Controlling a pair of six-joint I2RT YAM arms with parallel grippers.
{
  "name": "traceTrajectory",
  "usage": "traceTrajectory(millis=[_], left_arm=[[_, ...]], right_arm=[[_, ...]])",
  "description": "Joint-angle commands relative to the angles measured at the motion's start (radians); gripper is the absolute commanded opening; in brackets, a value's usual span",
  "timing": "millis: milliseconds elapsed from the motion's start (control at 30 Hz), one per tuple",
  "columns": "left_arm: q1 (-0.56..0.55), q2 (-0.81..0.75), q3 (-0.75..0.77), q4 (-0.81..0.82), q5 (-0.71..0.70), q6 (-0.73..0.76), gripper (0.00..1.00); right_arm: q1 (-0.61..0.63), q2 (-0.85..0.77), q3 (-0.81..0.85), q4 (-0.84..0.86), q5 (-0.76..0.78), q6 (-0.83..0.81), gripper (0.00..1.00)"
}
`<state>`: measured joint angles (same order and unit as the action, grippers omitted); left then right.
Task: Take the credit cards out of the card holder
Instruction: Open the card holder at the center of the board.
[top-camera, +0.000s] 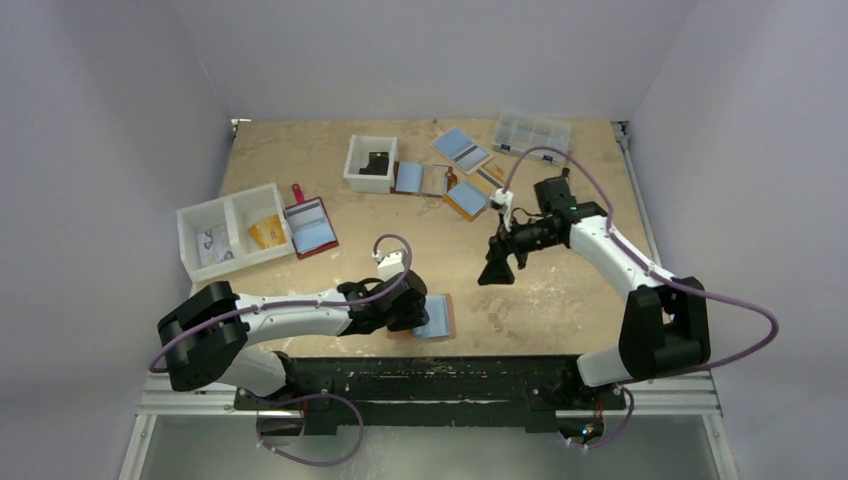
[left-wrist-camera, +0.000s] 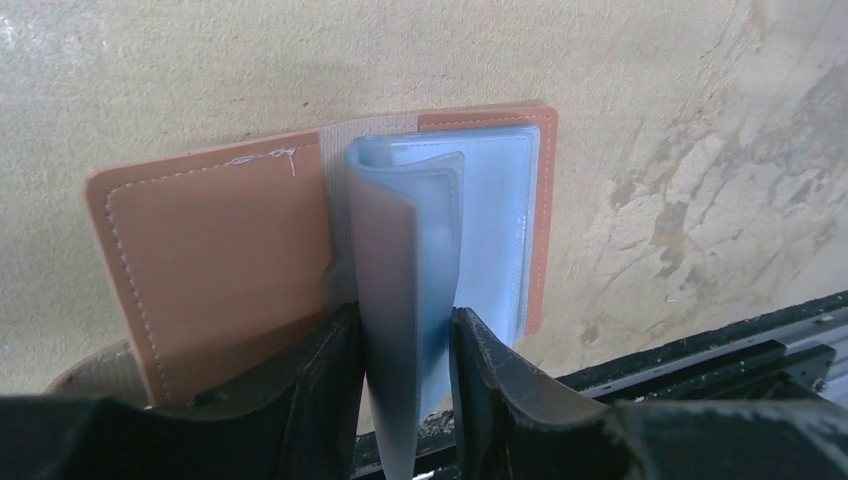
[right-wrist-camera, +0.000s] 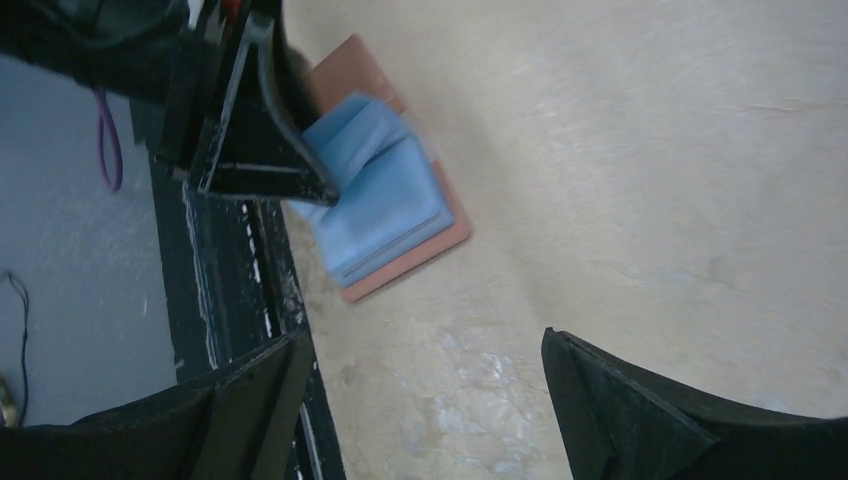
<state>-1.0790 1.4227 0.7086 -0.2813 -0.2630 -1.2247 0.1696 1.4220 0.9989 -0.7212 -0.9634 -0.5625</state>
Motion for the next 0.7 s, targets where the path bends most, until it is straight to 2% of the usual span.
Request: traceTrajectory(millis=[0,100,200,300,367,500,667], left_arm=[[0.020,-0.078,-0.063,0.136,0.034,-0.042,0.36],[0.028,-0.114,-0.096,0.139,0.034,-0.054,0.32],[0.035,-0.136,-0.119,0.138,0.033,-0.063,0.24],[0.044,-0.151,-0.131,0.121,0.032,-0.074,0.21],[0.049,-0.162,-0.137,0.102,0.030,-0.084,0.21],[0.055,-0.180,-0.145,0.056,0.026,-0.105,0.21],[0.060,-0.178,-0.144,-0.022,0.016,-0.124,0.26]], right_arm=[[0.179,0.004,0.020,0.005,0.116,-0.014,0.96],[0.269,0.004,0.014,0.049,0.181,-0.032,0.99],[0.310,-0.005,0.001,0.071,0.173,-0.123,0.99],[0.339,0.003,0.003,0.041,0.140,-0.279,0.99],[0.344,0.011,-0.004,-0.006,0.104,-0.440,0.99],[0.361,-0.015,-0.057,0.033,0.093,-0.671,0.99],[0.441,0.033,-0.053,0.172,0.188,-0.627,0.94]])
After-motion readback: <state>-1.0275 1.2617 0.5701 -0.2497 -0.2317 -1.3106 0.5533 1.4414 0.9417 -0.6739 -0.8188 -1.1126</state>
